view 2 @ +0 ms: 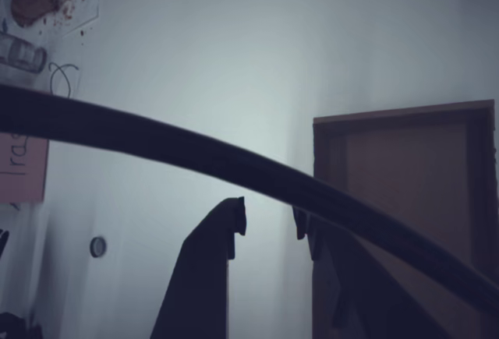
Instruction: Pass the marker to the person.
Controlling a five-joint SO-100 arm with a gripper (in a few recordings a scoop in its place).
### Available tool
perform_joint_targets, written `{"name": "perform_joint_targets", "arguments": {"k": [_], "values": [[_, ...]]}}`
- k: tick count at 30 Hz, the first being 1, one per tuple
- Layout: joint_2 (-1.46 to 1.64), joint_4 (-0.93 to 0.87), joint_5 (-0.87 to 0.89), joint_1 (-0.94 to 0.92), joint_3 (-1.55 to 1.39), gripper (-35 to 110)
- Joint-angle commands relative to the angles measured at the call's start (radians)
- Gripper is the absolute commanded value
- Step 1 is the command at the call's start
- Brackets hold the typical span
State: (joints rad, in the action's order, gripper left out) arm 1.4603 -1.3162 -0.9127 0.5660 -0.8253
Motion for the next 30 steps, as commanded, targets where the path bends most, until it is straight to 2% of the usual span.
{"name": "perform_joint_targets", "arguments": {"k": [1,30], "values": [[0.037,0.015,0.012,0.011,0.008,13],[0.037,0.025,0.0,-0.011,-0.012,12]]}}
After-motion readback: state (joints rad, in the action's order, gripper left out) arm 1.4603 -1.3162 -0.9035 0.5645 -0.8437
